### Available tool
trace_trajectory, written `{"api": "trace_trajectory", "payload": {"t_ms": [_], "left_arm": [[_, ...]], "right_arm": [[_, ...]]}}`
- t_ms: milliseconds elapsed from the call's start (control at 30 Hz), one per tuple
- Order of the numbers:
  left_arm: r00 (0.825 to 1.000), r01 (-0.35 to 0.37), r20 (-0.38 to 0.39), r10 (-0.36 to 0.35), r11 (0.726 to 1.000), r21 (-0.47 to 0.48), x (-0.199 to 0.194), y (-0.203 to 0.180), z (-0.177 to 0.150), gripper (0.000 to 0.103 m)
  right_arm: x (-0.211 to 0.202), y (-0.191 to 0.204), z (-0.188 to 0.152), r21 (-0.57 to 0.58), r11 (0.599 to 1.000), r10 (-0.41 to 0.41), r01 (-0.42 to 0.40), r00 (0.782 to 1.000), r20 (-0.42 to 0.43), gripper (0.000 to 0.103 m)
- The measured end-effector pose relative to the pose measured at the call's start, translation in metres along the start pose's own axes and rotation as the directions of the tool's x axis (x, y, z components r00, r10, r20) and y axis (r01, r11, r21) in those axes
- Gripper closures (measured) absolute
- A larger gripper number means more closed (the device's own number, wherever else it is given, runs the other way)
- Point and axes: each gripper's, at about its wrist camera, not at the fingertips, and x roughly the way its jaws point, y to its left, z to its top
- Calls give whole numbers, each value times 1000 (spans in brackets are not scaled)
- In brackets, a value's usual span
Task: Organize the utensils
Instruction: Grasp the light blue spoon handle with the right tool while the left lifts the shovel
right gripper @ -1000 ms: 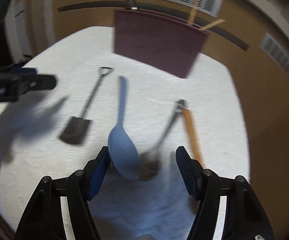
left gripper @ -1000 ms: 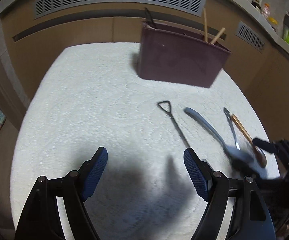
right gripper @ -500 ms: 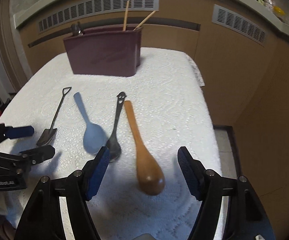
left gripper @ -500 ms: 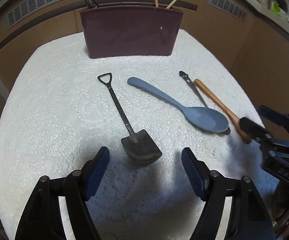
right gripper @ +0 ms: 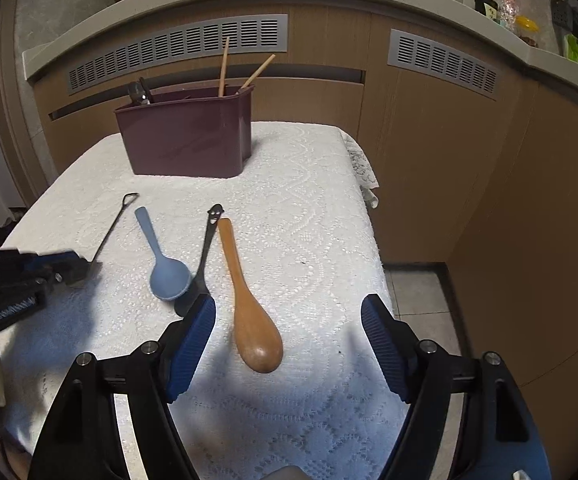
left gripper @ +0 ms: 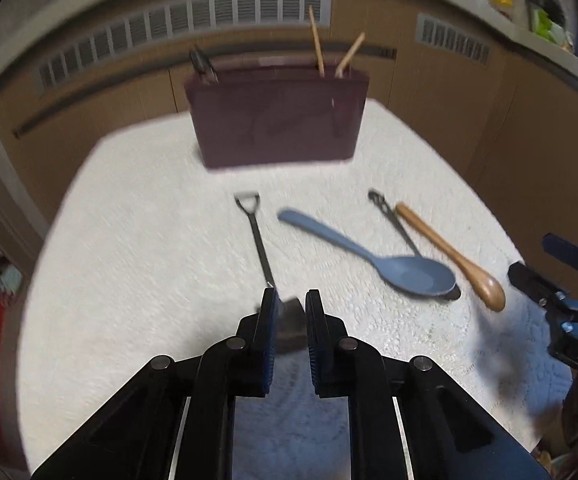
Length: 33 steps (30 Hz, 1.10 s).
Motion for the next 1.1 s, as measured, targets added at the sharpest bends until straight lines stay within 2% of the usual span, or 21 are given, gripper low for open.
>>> {"api": "trace_trajectory", "payload": {"t_ms": [100, 233, 267, 300, 400, 567, 600, 667, 733, 767, 800, 900, 967, 1100], "left_arm": [[999, 8, 35, -7, 1000, -16, -14, 15, 8, 88], [1000, 3, 19, -2, 999, -54, -17, 42, 9, 87], [1000, 0, 11, 1, 998, -61, -18, 46, 6, 87], [1000, 2, -2, -2, 998, -68, -16, 50, 4, 83], [999, 21, -37, -25, 996, -85, -8, 52, -8, 70], [996, 51, -74, -58, 995, -86, 4, 51, -21, 62], [995, 53, -78, -60, 995, -87, 5, 51, -22, 60], [994, 61, -87, -68, 994, -90, 9, 51, -24, 56], [992, 76, -90, -84, 993, -85, 11, 51, -25, 53], [991, 90, -91, -97, 993, -79, 11, 49, -27, 50], [990, 98, -90, -105, 992, -77, 12, 48, -26, 48], [988, 129, -78, -134, 989, -65, 11, 37, -26, 45], [987, 131, -86, -134, 990, -41, 15, 27, -24, 44], [990, 65, -122, -69, 997, -33, 30, 7, -18, 44]], "right_arm": [[4, 7, 6, -8, 998, 59, -59, 998, -17, 30], [15, 23, 21, -69, 985, 153, -156, 987, -49, 31], [21, 29, 27, -88, 979, 178, -183, 982, -69, 37], [27, 36, 33, -113, 971, 202, -212, 975, -89, 47], [46, 63, 49, -197, 938, 259, -286, 954, -151, 65], [87, 104, 65, -263, 903, 274, -338, 928, -250, 80], [95, 110, 67, -265, 902, 271, -341, 925, -268, 81], [112, 119, 70, -276, 911, 230, -308, 932, -280, 82], [127, 120, 70, -253, 917, 222, -309, 921, -319, 83], [126, 117, 72, -236, 923, 227, -306, 924, -309, 91], [124, 115, 71, -230, 926, 221, -299, 924, -312, 94], [111, 103, 67, -199, 946, 198, -256, 941, -273, 94], [98, 88, 62, -147, 955, 216, -258, 943, -253, 94], [78, 58, 51, -55, 972, 213, -228, 956, -200, 94]]}}
